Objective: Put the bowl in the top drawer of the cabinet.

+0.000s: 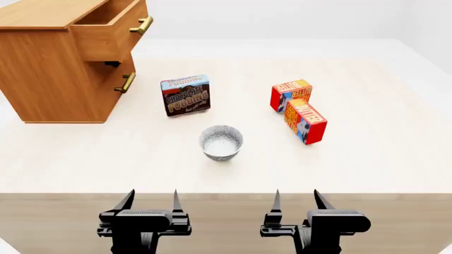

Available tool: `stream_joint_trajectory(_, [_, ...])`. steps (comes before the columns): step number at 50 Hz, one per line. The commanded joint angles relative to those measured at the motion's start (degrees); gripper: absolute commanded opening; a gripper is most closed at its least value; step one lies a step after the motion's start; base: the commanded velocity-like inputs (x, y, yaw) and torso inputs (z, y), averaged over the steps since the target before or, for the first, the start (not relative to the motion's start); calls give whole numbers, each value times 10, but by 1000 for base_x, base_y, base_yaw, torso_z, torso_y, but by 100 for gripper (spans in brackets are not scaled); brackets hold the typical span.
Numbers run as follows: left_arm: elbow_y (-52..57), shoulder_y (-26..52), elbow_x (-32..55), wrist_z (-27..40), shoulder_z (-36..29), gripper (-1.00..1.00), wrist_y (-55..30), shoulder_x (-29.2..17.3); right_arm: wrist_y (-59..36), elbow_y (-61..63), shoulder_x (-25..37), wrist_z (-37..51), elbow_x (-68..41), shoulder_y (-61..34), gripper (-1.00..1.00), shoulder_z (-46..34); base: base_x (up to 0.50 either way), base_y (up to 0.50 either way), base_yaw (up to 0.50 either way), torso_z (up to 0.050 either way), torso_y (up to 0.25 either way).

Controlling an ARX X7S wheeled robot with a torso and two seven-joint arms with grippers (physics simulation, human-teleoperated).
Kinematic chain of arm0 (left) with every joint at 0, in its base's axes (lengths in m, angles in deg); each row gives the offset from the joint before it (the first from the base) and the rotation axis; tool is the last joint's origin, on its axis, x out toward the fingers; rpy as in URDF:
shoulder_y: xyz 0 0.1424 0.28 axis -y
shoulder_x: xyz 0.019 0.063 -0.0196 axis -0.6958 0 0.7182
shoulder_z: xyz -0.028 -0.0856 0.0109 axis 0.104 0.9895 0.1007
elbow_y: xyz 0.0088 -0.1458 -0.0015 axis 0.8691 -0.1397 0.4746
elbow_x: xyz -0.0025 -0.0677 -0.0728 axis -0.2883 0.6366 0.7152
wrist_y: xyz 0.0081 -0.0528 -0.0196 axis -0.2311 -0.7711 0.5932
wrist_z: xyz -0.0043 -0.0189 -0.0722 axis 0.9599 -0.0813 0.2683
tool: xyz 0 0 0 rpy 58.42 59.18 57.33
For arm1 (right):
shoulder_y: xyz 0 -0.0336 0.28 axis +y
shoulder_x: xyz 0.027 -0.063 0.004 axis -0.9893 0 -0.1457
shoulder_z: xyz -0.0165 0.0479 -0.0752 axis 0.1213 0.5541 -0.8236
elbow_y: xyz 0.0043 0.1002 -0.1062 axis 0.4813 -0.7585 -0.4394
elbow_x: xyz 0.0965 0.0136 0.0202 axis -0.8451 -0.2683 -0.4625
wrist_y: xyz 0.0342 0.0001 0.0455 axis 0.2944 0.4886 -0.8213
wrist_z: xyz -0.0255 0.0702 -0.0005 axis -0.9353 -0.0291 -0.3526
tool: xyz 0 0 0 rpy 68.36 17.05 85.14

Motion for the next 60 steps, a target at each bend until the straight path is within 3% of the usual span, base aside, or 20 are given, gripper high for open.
stream_joint_trajectory(1, [5,-1,12,12,-8,100,0,-8,-1,4,9,10,-11,2,100,-11,0,0,0,0,0])
stream_joint_trajectory(11, [21,-12,53,16,-21,100,5,-29,-5,18,27,40,-15,12,100,-30,0,0,0,2,0])
stream_joint_trajectory(20, [31,-9,57,9,-38,100,16,-46,-10,19,36,59,-17,11,100,-37,0,0,0,48,4])
stream_joint_trajectory(29, [92,46,91,-3,-44,100,-108,-71,-107,109,59,71,-5,-16,100,-42,0,0,0,50,0])
stream_joint_trajectory(43, [154,207,138,8,-38,100,-307,-99,-361,263,93,49,-60,-138,100,-11,0,0,0,50,0])
stream_joint_trajectory(60, [104,524,188,37,-13,100,-561,-108,-674,357,148,41,-94,-390,100,-17,0,13,0,50,0])
